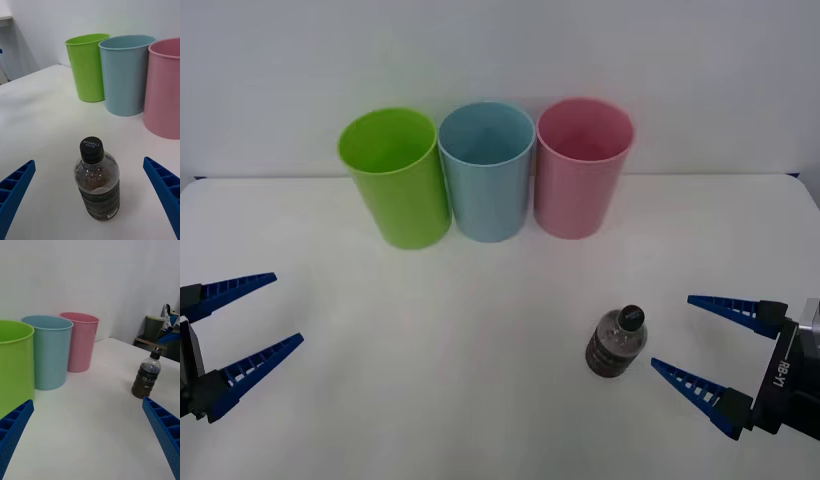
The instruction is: Grasp the object on the table and drop it into the matching bin: aluminum can to the light blue bin, PET bottle to the pink bin.
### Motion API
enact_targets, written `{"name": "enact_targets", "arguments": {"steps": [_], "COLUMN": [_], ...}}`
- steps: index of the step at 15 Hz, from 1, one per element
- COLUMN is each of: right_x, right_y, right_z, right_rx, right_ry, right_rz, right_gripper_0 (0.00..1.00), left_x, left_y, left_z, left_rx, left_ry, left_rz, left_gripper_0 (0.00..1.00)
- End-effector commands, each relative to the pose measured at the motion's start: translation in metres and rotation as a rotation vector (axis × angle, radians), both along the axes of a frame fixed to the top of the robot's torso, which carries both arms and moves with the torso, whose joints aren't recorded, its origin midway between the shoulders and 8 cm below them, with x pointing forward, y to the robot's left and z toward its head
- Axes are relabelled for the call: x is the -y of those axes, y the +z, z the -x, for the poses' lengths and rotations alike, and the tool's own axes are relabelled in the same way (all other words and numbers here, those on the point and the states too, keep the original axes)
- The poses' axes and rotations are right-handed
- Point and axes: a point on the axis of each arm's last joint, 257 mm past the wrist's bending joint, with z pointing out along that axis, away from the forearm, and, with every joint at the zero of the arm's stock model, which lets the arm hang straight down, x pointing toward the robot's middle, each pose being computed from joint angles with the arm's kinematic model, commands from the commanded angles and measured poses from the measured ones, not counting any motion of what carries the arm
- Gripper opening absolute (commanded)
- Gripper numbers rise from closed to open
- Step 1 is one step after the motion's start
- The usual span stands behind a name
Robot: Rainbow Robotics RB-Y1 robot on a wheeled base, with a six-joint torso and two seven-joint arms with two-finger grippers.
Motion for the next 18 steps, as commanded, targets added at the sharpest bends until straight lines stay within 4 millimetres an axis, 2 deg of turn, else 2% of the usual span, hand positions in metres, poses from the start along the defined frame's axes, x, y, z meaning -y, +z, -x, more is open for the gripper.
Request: {"name": "enact_targets", "arguments": {"steps": [1,3,7,13,18], "right_x": [0.000,0.001,0.017,0.050,0.072], "right_y": [0.000,0.022,0.023,-0.006,-0.041], "right_z": [0.000,-0.007,-0.004,0.014,0.015], "right_rx": [0.000,0.054,0.060,0.002,0.038], "right_ry": [0.000,-0.006,-0.037,-0.061,-0.104], "right_rz": [0.000,-0.026,-0.023,-0.072,-0.093], "right_gripper_0": [1.00,1.00,1.00,1.00,1.00], "left_x": [0.000,0.000,0.000,0.000,0.000], "left_y": [0.000,0.000,0.000,0.000,0.000], "left_z": [0.000,0.000,0.000,0.000,0.000], "left_rx": [0.000,0.000,0.000,0.000,0.000], "left_ry": [0.000,0.000,0.000,0.000,0.000], "left_rz": [0.000,0.000,0.000,0.000,0.000], "left_gripper_0": [1.00,1.00,1.00,1.00,1.00]}}
